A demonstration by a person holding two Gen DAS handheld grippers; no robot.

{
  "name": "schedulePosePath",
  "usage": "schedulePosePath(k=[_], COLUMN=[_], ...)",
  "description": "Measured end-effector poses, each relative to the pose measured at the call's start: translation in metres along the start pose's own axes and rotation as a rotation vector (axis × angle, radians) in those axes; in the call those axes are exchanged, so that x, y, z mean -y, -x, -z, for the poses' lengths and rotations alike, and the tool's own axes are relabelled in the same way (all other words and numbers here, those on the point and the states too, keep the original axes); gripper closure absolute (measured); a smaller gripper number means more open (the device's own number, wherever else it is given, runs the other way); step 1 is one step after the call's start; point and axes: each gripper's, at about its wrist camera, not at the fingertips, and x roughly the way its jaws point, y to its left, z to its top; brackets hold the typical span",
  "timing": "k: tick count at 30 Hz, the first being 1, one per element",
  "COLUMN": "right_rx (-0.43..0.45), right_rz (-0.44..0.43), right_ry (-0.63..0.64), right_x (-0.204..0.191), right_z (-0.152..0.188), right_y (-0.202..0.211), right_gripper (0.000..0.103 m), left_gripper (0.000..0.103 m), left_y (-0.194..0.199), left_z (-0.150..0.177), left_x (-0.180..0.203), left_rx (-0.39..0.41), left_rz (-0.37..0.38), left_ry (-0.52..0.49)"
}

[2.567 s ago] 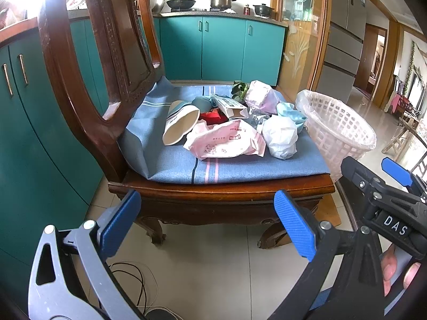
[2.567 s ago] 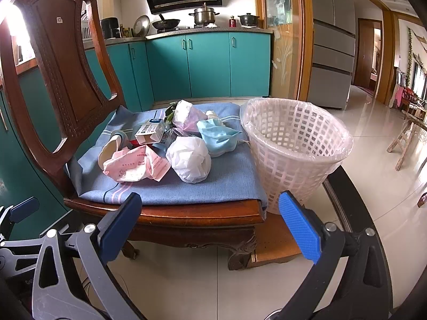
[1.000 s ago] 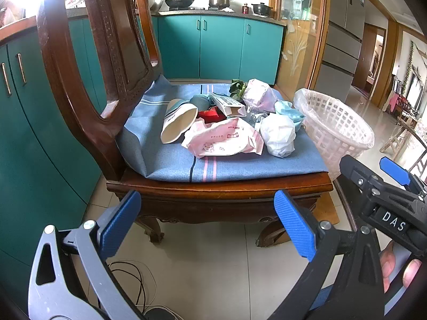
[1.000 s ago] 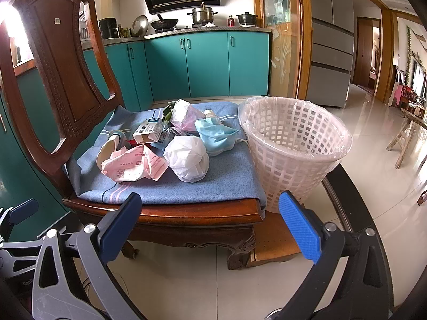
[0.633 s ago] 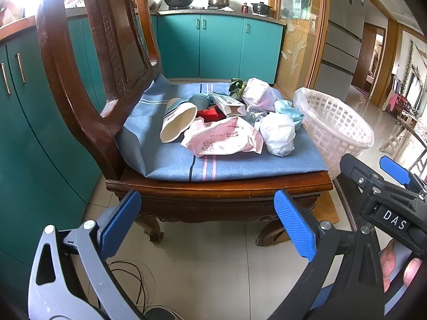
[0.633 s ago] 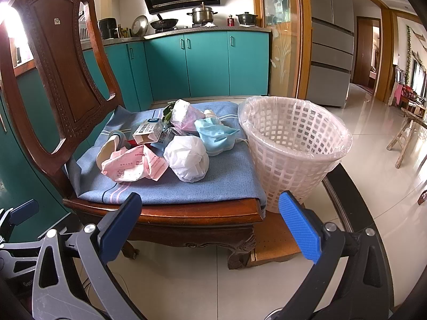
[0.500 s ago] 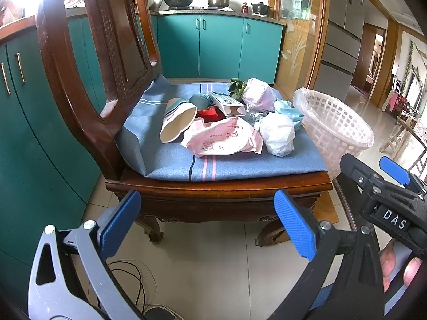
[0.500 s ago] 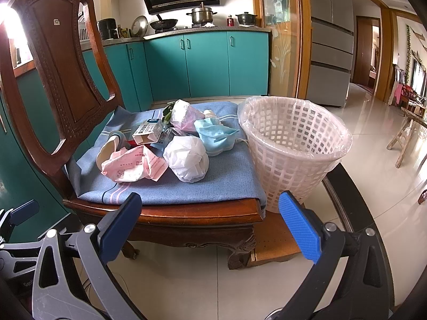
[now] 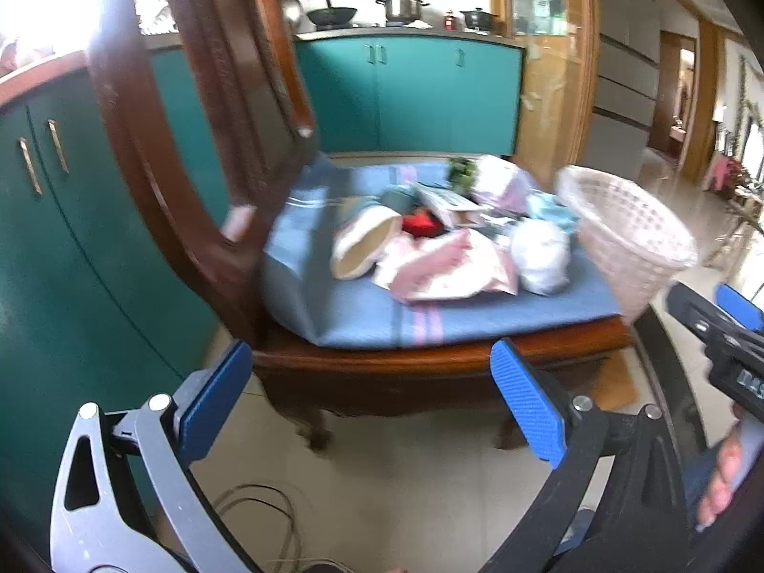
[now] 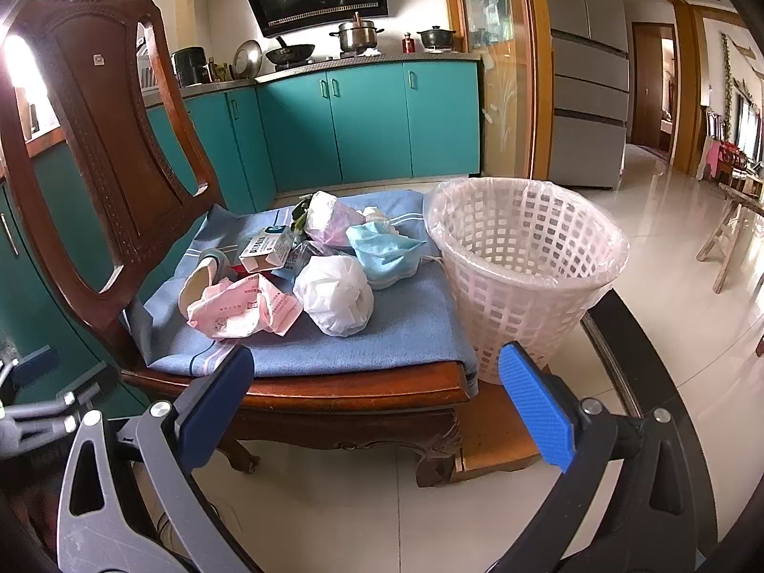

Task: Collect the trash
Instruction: 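Grasp the white paper cup with the left tool while the right tool grasps the medicine box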

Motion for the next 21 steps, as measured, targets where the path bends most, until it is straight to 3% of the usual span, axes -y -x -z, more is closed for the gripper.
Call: schedulePosePath(k=[6, 10, 21], right_rx=[-0.007, -0.015, -0.046], right_rz=[-0.03, -0.043, -0.035], right_ry=[-0.005, -0.003, -0.035], right_x=[0.001, 0.002, 0.018], right_z=[-0.003, -0.003, -0.003], right_y=[0.001, -0.001, -0.012], right_gripper=[0.003, 0.003, 0.003], left_gripper=[0.007, 0.039, 0.042], left_y=[-0.026, -0.073, -0.163], left_z=[-0.021, -0.039, -0.06], left_x=[0.009, 0.002, -0.009], left_rx=[0.059, -0.003, -0.118], left_rz=[-0.121, -0.106, -0.121], left_ry=[-0.161, -0.181, -0.224])
